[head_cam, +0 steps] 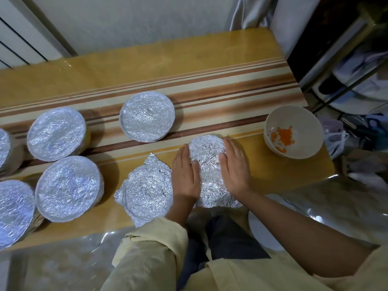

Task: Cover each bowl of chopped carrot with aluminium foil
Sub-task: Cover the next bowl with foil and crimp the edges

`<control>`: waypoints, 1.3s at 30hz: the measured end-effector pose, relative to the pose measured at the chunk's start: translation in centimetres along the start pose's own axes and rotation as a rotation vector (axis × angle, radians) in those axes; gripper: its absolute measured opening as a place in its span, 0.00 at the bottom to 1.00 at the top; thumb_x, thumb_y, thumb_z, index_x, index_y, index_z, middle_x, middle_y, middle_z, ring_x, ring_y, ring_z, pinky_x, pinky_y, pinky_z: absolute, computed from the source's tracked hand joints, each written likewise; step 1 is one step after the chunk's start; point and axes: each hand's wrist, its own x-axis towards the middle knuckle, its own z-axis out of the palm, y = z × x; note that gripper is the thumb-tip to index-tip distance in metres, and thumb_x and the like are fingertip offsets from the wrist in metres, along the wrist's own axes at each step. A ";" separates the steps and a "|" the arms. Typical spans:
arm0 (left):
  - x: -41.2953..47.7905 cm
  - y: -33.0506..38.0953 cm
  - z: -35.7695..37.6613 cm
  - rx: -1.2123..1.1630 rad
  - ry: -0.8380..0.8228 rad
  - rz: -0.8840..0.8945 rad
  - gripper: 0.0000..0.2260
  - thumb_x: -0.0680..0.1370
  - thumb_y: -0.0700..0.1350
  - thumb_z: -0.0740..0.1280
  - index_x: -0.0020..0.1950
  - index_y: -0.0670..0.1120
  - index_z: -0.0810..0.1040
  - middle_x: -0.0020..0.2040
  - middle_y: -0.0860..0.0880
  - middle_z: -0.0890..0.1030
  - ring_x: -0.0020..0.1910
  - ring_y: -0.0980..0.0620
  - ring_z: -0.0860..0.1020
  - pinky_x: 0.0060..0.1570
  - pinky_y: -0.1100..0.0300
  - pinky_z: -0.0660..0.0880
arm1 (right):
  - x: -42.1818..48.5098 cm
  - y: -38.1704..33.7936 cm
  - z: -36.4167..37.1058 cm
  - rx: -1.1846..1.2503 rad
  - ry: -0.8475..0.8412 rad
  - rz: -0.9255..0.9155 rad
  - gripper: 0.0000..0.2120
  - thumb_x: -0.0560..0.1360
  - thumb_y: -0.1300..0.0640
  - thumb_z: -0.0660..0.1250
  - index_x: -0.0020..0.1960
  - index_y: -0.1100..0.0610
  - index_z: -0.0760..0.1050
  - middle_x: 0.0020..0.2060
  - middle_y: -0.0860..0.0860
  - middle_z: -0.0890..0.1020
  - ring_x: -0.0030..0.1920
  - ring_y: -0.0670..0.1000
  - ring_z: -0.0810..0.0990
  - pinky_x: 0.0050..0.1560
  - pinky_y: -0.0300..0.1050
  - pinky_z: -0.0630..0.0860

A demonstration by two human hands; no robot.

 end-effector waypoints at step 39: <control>-0.8 -1.6 -4.2 -1.128 -0.080 -1.028 0.25 0.76 0.62 0.69 0.62 0.43 0.79 0.55 0.40 0.84 0.54 0.40 0.82 0.58 0.43 0.77 | -4.0 0.9 -2.0 0.496 0.032 0.608 0.13 0.75 0.54 0.50 0.44 0.61 0.68 0.35 0.55 0.71 0.38 0.56 0.68 0.36 0.51 0.60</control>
